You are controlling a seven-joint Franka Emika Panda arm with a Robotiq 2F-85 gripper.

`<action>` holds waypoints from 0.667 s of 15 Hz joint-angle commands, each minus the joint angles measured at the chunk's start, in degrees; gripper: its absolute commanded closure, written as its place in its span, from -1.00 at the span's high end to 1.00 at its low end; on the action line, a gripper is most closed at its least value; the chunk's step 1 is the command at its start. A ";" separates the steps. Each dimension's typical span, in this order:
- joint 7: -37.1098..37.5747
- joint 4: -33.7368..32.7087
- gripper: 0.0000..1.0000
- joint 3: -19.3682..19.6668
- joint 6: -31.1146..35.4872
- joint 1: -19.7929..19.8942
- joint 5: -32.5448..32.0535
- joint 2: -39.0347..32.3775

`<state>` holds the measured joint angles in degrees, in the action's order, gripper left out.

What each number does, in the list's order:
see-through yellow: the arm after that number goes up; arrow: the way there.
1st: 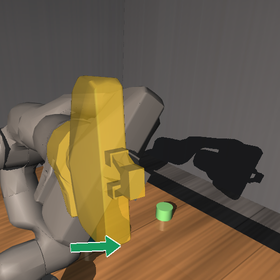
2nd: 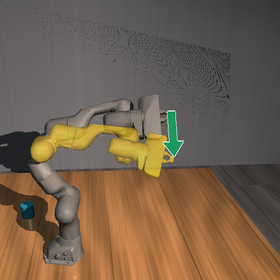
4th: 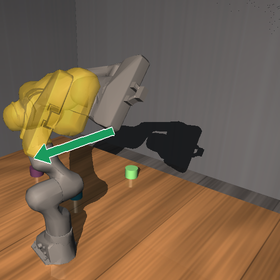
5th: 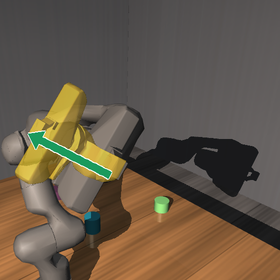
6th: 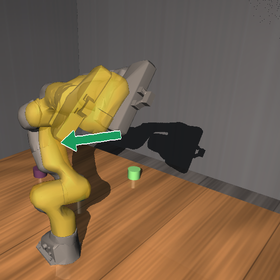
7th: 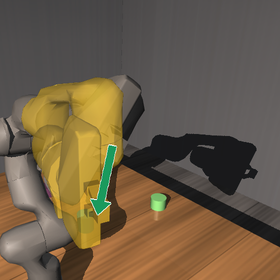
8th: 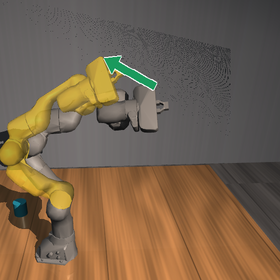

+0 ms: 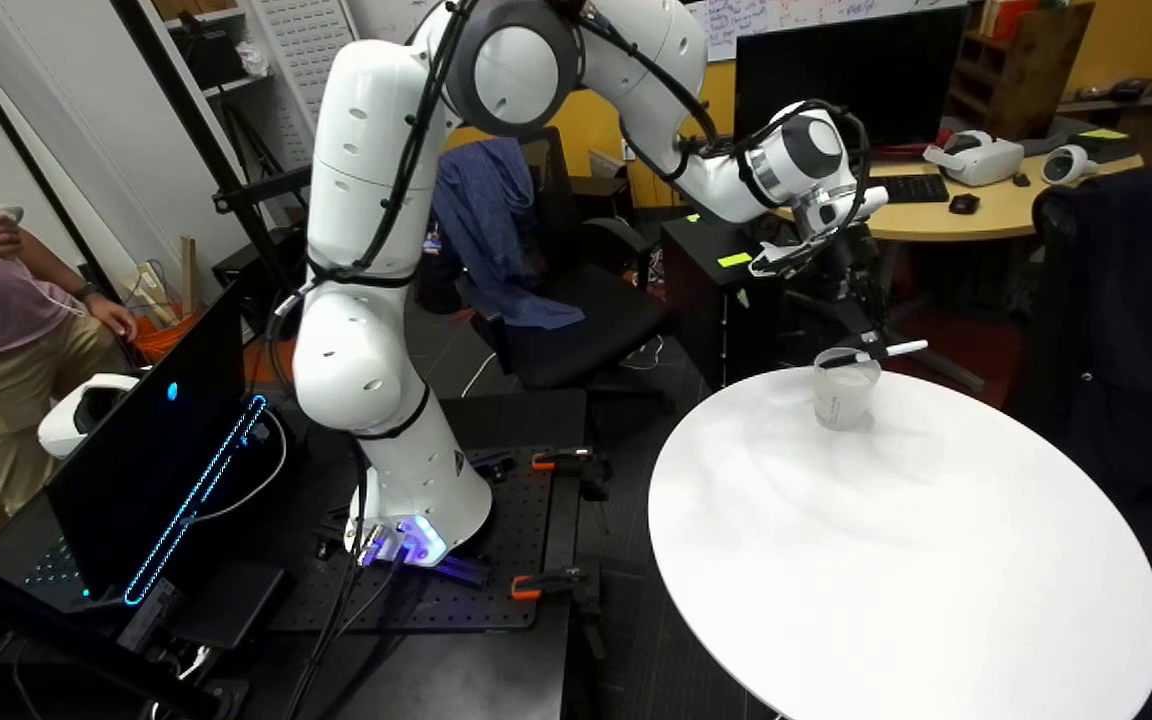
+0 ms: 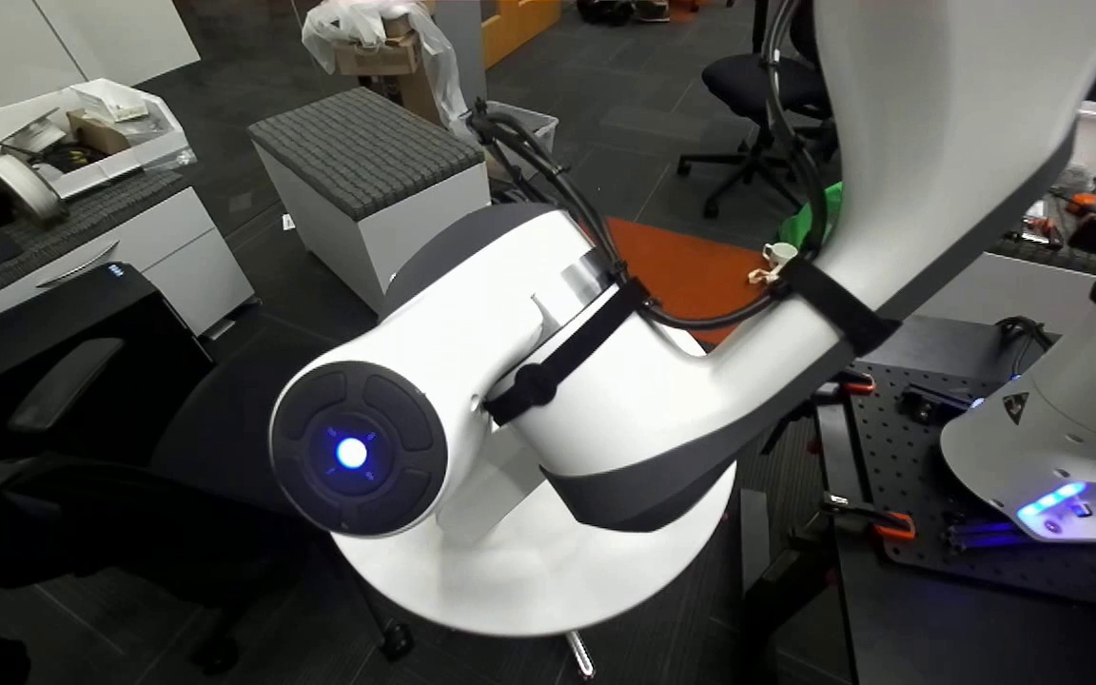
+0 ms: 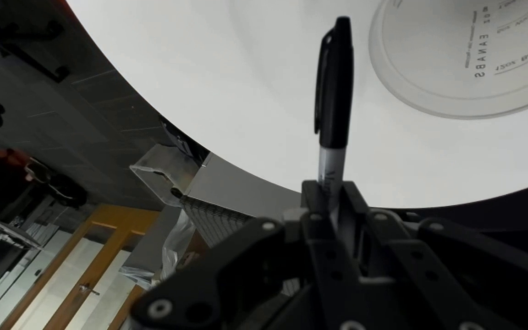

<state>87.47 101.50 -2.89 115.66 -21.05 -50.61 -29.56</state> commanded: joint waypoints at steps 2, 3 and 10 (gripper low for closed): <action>2.94 -3.58 -0.93 -0.44 1.46 -0.31 -3.21 -3.08; 3.08 -4.11 -0.93 -0.48 1.74 -0.39 -3.70 -3.56; 3.67 -7.40 -0.93 -0.92 4.30 -0.98 -6.41 -6.58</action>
<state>89.44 96.49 -3.78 118.73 -21.66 -55.24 -34.33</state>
